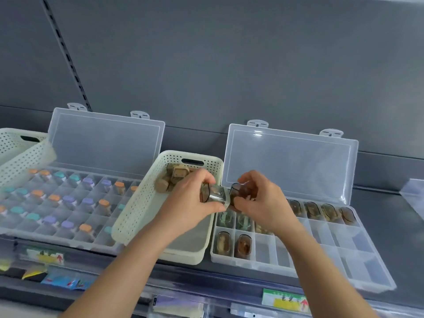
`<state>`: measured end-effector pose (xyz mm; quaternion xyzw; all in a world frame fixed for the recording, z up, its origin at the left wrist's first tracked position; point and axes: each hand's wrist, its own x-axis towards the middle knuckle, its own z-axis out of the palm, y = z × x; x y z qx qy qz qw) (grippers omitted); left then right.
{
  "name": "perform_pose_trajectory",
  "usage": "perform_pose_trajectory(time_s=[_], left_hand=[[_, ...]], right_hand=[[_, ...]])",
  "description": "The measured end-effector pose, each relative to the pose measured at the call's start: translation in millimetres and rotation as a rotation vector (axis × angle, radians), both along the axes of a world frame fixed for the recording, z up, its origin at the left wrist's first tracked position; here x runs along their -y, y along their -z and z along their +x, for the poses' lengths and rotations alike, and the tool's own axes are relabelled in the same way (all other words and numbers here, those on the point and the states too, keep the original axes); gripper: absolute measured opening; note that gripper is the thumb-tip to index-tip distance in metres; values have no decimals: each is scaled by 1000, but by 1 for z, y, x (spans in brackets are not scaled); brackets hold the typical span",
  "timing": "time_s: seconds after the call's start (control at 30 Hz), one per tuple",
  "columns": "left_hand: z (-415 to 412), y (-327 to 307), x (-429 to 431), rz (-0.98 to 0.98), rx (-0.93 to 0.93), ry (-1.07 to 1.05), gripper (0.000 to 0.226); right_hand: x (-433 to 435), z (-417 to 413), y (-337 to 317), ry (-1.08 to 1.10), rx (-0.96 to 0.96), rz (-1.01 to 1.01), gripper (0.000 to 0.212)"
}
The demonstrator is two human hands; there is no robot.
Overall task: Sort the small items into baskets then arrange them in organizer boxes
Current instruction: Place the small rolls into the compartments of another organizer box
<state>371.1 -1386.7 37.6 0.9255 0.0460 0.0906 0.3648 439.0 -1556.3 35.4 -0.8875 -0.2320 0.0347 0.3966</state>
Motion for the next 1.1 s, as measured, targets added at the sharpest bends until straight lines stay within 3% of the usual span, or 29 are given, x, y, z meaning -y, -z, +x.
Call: perform_pose_trajectory(time_s=[0.1, 0.27, 0.47, 0.6, 0.93, 1.1], left_hand=[[-1, 2, 24, 4, 23, 80, 44], [-4, 9, 58, 76, -29, 241, 49], [-7, 18, 87, 210, -105, 381, 55], [-8, 23, 97, 318, -100, 367, 57], [-2, 36, 104, 384, -182, 372, 57], [0, 41, 101, 422, -221, 391, 55]], right_hand=[[27, -5, 5, -22, 13, -84, 52], [68, -17, 11, 13, 54, -211, 30], [99, -29, 15, 28, 76, -351, 40], [106, -35, 20, 28, 103, -407, 47], [102, -34, 38, 1, 68, -520, 52], [106, -32, 38, -49, 48, -549, 44]])
